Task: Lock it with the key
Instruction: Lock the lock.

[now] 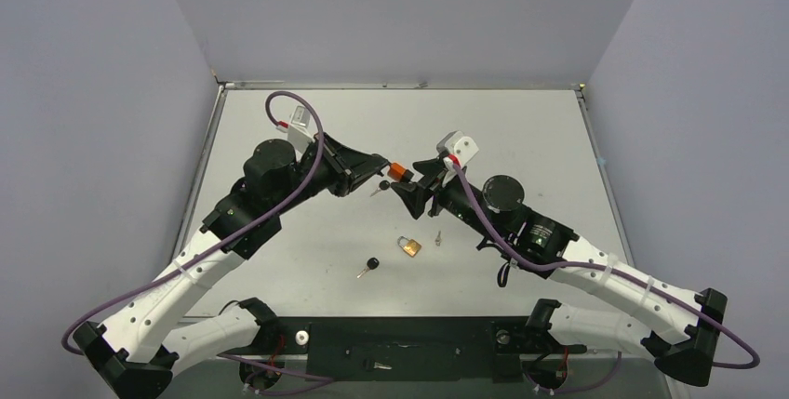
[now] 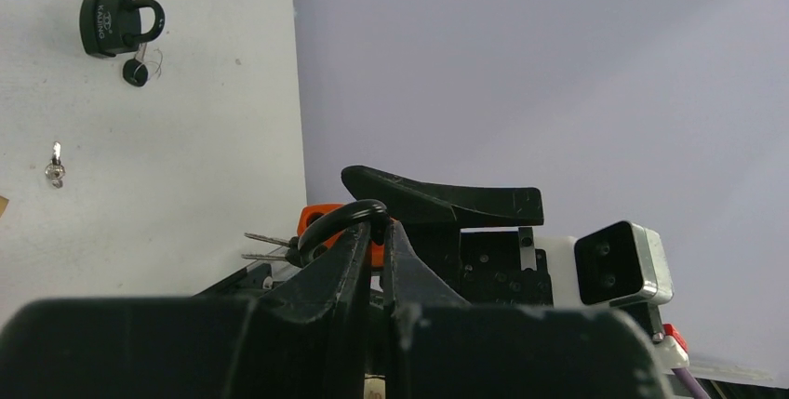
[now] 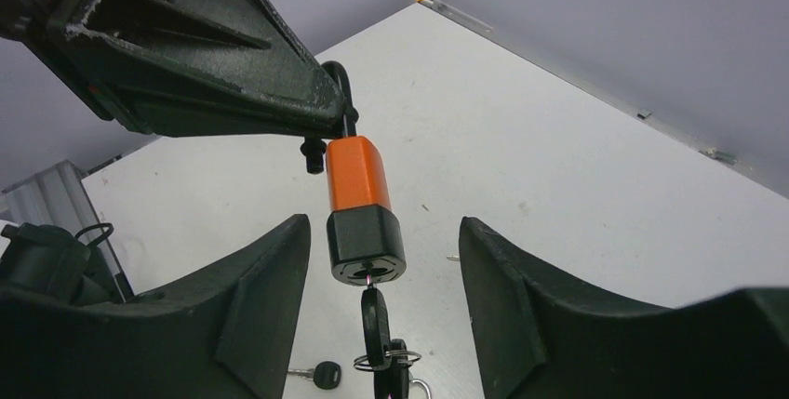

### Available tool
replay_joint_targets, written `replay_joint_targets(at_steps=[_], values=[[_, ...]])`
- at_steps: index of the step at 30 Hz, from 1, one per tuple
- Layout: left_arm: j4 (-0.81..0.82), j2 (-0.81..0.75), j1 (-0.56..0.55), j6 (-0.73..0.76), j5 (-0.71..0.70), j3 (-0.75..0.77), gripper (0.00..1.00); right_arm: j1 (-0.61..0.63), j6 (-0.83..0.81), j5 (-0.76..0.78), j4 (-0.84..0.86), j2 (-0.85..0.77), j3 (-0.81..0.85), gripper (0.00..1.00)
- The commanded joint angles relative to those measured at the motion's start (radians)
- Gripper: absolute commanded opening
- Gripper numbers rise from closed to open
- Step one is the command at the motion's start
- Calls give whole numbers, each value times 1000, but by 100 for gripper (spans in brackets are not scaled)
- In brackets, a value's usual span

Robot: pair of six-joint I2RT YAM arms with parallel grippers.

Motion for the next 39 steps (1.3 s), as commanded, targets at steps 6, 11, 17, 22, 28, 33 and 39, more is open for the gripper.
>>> replay_joint_targets(at_steps=[6, 11, 17, 22, 28, 33, 39], values=[[89, -8, -26, -15, -1, 72, 0, 13, 20, 25, 71, 4, 53, 44], [96, -11, -31, -15, 3, 73, 0, 14, 27, 22, 67, 17, 57, 36], [112, -2, -36, 14, 31, 86, 0, 14, 52, 10, 53, 8, 74, 3], [78, 35, -34, 181, 160, 156, 27, 11, 123, -48, -5, -38, 102, 0], [-44, 75, -32, 513, 368, 320, 37, -27, 213, -197, -109, -140, 114, 0], [-27, 35, -34, 645, 559, 343, 40, -76, 272, -330, -185, -207, 144, 0], [-109, -47, -35, 865, 590, 372, 40, -115, 342, -529, -217, -225, 185, 0]])
